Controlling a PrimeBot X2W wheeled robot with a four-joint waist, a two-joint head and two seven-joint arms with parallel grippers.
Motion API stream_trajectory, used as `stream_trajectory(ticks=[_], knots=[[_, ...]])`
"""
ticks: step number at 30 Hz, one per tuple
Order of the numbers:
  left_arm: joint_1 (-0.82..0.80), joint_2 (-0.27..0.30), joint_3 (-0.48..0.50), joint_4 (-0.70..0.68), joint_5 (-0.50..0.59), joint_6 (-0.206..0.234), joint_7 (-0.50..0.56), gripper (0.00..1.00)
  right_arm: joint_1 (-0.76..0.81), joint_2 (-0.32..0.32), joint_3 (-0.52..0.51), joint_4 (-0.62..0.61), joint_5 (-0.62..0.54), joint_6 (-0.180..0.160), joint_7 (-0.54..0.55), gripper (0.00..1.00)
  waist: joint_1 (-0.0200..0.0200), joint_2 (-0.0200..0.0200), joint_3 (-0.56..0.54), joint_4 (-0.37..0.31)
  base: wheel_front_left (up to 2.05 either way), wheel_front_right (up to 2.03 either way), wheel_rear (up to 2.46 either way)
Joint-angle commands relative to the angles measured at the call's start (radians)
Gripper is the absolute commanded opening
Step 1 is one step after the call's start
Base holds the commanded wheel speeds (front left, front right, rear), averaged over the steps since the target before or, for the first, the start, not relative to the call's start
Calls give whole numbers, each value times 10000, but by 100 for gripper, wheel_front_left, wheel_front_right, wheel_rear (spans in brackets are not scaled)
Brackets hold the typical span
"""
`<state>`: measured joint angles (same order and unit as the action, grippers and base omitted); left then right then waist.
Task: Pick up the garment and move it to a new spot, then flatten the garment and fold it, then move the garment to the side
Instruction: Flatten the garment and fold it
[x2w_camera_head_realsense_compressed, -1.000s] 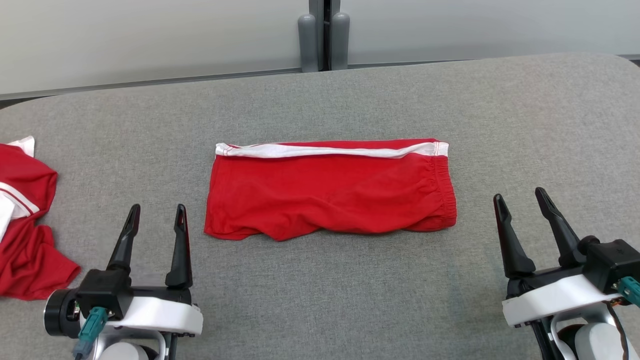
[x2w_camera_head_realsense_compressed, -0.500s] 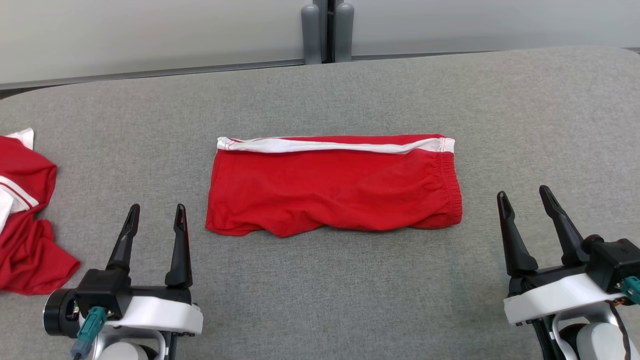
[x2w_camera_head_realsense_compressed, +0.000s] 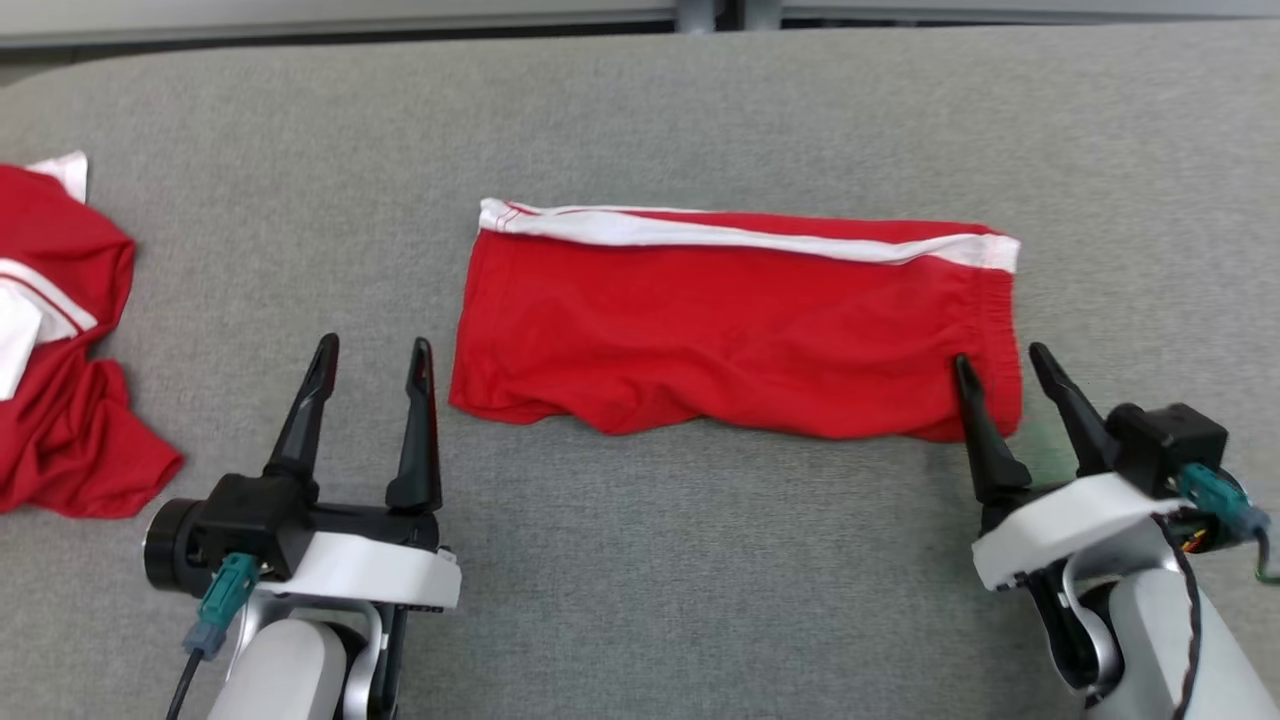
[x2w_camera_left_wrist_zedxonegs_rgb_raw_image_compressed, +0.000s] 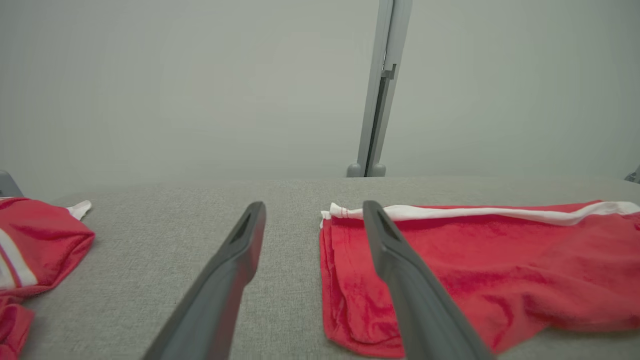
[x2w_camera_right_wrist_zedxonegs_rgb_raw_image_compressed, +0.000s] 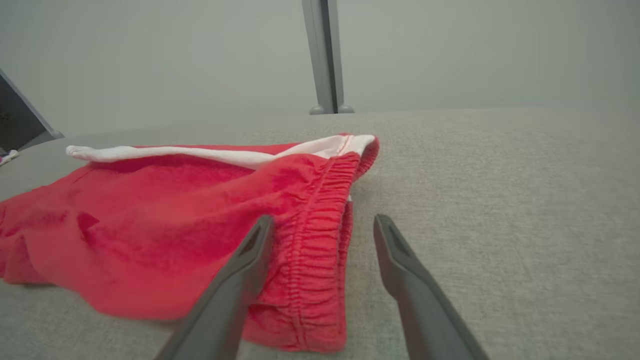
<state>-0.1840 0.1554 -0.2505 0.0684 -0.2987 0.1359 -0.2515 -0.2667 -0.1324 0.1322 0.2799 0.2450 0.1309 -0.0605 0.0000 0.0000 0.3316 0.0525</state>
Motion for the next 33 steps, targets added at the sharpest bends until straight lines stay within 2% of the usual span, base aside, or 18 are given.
stream_trajectory(ticks=[1,8,9,10,11,21,29,33], knots=[[-232,5,-15,48,-8,-65,-61,100,-238,-14,-76,393,57,-3,23,100,0,0,289,247,0,0,0],[-537,-83,2,201,72,-183,-128,100,-901,102,258,2172,454,-3,81,100,0,0,507,364,0,0,0],[-553,-84,20,178,88,-170,-125,100,-958,118,356,2346,586,-3,112,49,0,0,518,348,0,0,0],[-550,-72,31,160,108,-162,-130,100,-998,108,487,2451,679,-2,157,31,0,0,523,325,0,0,0],[-539,-65,45,143,114,-151,-129,100,-1035,74,604,2496,779,-2,95,0,0,0,523,297,0,0,0],[-383,4,126,2,213,-95,-147,100,-1003,-781,1268,2015,1455,-12,-248,0,0,0,448,9,0,0,0],[-322,39,91,-50,251,-61,-142,100,-625,-1588,804,1429,1778,-13,-82,0,0,0,316,-199,0,0,0],[-265,63,78,-64,219,-48,-143,100,-497,-1730,699,1042,1940,-13,198,0,0,0,240,-295,0,0,0]])
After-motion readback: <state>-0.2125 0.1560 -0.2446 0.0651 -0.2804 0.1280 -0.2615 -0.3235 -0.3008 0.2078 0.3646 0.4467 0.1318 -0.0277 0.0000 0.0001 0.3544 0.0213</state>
